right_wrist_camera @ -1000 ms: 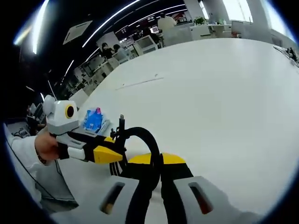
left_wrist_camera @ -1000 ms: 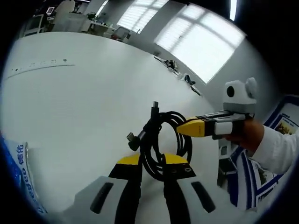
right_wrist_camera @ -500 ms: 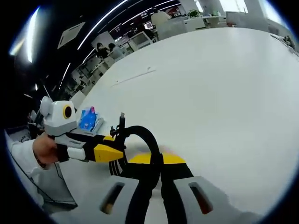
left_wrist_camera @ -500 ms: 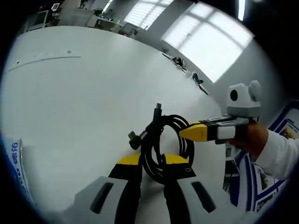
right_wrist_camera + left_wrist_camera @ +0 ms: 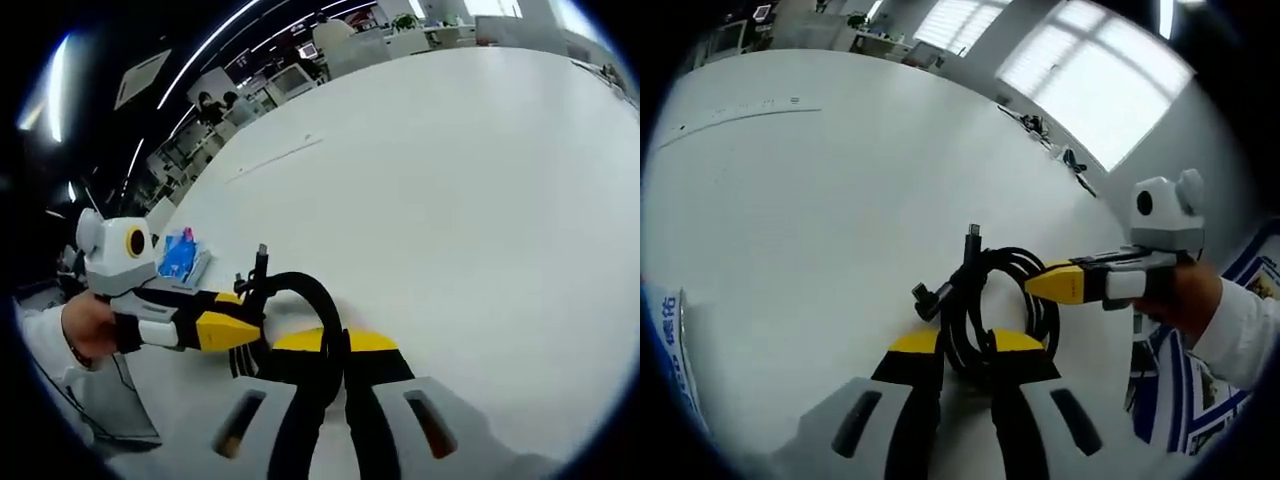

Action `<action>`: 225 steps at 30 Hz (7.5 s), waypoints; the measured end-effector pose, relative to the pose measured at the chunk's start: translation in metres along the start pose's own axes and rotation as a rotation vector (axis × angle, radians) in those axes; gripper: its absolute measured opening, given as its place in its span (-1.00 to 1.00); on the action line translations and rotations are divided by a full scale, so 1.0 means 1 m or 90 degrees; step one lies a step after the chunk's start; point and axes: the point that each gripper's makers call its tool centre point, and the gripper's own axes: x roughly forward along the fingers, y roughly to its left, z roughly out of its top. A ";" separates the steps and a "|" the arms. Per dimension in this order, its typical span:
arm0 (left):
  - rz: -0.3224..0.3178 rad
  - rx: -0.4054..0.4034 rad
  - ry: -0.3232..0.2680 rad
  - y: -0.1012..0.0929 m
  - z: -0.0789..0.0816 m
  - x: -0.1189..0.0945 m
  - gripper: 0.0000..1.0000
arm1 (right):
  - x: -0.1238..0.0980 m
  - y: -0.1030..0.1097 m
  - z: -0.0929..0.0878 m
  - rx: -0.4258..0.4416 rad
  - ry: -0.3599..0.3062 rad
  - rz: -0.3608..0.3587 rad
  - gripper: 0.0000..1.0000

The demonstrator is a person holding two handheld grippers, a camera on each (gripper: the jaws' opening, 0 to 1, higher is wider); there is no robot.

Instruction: Arrange the tabletop items into an orderly group along one side of the table until the central work area is clear of visible clutter.

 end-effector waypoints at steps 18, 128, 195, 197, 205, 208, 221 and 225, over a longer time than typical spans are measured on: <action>-0.003 0.021 0.006 0.002 -0.001 -0.001 -0.70 | 0.002 -0.008 -0.004 0.001 0.000 -0.017 -0.92; -0.071 0.114 -0.166 -0.010 0.032 -0.202 0.51 | -0.058 0.117 0.040 -0.099 -0.134 -0.040 -0.15; 0.002 0.103 -0.218 0.126 0.017 -0.350 0.55 | 0.069 0.297 0.005 -0.095 -0.078 -0.002 -0.20; 0.003 0.101 -0.217 0.130 0.017 -0.350 0.54 | 0.073 0.297 0.003 -0.092 -0.074 -0.007 -0.21; 0.006 0.104 -0.211 0.144 0.022 -0.347 0.54 | 0.091 0.297 -0.008 -0.068 -0.054 -0.019 -0.26; 0.007 0.104 -0.206 0.151 0.023 -0.344 0.54 | 0.097 0.296 -0.010 -0.060 -0.052 -0.023 -0.27; 0.005 0.117 -0.188 0.169 0.034 -0.327 0.52 | 0.119 0.283 -0.018 -0.032 -0.032 -0.052 -0.29; 0.005 0.120 -0.181 0.174 0.036 -0.322 0.50 | 0.124 0.279 -0.020 -0.023 -0.028 -0.057 -0.30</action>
